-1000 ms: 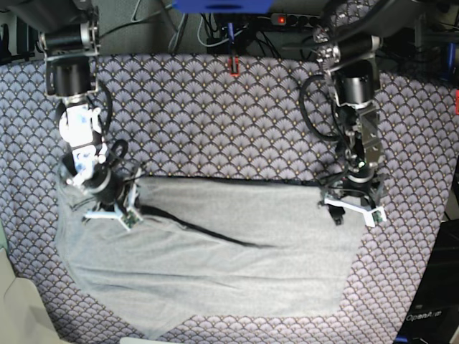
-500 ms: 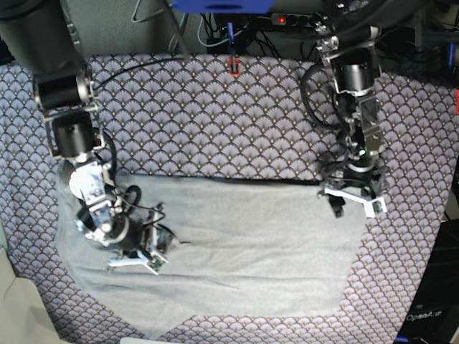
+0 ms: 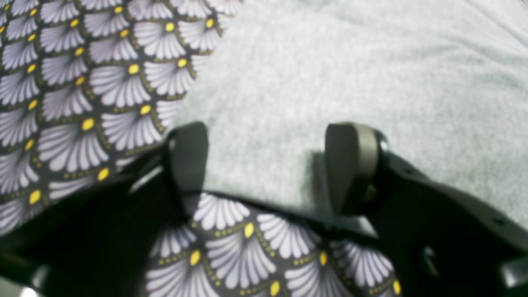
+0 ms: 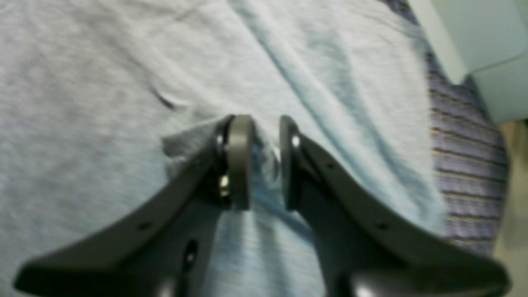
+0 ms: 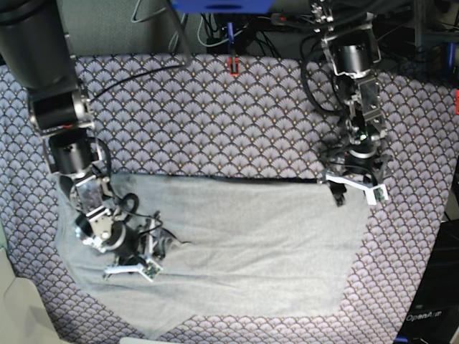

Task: Fold the T-shirt properly
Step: 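Grasp the shirt side with the right gripper and drag it outward, then release the shirt and move both grippers to the folded edge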

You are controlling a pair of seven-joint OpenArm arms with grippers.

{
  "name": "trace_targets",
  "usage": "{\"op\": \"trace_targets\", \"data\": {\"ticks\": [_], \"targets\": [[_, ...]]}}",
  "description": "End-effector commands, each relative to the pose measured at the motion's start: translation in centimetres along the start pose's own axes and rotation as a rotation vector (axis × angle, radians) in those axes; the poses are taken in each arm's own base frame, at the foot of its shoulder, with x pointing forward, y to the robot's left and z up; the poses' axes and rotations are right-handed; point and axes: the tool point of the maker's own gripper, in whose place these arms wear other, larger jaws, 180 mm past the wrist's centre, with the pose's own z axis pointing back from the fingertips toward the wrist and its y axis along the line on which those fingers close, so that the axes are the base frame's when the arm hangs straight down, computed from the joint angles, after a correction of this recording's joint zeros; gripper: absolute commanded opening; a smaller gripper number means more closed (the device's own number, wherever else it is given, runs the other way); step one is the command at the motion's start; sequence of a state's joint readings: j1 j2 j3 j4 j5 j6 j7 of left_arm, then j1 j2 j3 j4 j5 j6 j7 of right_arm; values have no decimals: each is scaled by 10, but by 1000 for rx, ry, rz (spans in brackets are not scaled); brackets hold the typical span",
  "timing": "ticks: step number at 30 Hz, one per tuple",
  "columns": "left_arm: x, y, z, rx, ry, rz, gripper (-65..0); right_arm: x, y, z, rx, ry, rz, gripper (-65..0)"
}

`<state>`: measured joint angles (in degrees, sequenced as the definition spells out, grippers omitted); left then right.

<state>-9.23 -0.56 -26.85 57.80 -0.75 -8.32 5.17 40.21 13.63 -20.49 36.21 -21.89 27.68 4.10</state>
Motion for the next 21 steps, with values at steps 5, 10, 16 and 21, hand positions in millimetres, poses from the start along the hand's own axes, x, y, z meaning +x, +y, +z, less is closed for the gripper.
{"op": "trace_targets", "data": {"ticks": [5,10,16,21], "targets": [[7,14,-3,37,32,-6,-218,22,-37,20,-93,-68,59,-458],[36,13,1,34,-18,-18,-218,21,-46,45,-151,-56,119,-448],[64,10,7,31,-35,-30,-218,-2,-61,103,-313,6,34,-447],[85,7,14,24,-59,-27,-218,-49,-61,141,-396,75,-82,-446]]}}
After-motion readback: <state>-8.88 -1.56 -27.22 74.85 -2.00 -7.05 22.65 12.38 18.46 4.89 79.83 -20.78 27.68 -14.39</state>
